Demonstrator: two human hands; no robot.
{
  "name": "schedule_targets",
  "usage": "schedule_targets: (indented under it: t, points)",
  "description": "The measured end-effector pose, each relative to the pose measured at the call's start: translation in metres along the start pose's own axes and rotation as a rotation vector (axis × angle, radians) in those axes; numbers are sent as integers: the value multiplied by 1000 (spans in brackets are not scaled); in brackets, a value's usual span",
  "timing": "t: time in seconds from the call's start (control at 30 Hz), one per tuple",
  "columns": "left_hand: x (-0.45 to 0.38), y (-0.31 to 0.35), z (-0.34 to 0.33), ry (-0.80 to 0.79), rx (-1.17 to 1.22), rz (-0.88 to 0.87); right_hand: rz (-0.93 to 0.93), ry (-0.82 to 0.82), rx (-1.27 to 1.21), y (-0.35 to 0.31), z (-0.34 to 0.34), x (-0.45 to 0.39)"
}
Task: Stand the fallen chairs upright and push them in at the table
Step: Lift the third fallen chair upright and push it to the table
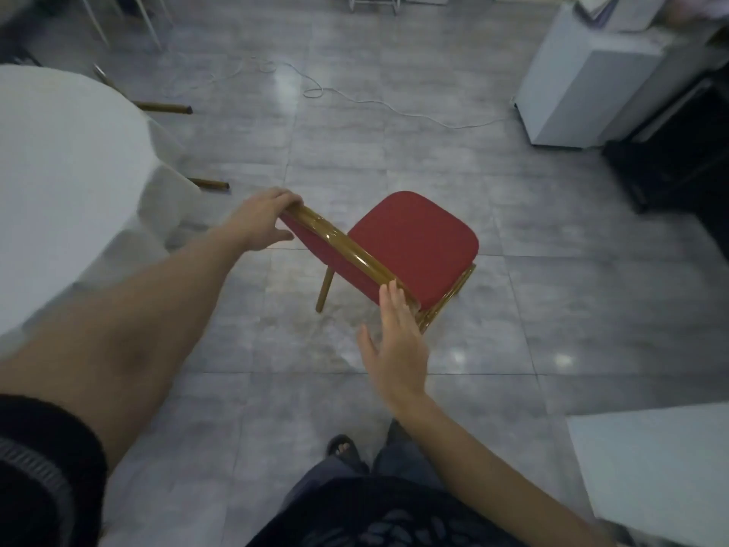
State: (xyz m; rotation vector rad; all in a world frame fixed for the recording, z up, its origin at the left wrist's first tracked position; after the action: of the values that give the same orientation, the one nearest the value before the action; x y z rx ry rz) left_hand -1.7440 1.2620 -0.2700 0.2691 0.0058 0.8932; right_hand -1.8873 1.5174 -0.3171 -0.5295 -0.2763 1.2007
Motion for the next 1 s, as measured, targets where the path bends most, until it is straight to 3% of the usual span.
schedule_targets:
  t: [0.17,0.53,0.83,1.0]
  points:
    - [-5,2,1,57,102,45,27,-167,204,-1,-8,2]
    - [19,19,-12,159,186,165,157,-240,286,43,5,-15]
    - [51,98,-26,317,155,394,397,-393,234,122,49,-55]
    - [59,152,-40,389,137,548,509,-397,239,161,72,-93]
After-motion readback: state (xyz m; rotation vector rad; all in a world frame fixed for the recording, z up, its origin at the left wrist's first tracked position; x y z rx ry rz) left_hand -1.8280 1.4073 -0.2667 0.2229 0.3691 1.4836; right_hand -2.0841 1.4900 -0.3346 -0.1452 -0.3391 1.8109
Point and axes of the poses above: each hand's wrist, its own x-axis away from the middle knuckle, its own z-axis out of the back of the hand, y = z × x, the point moved 4 cm from there along -x, towards the middle knuckle, and after that the axes turned 2 degrees about -y, right-handed, at the moved point
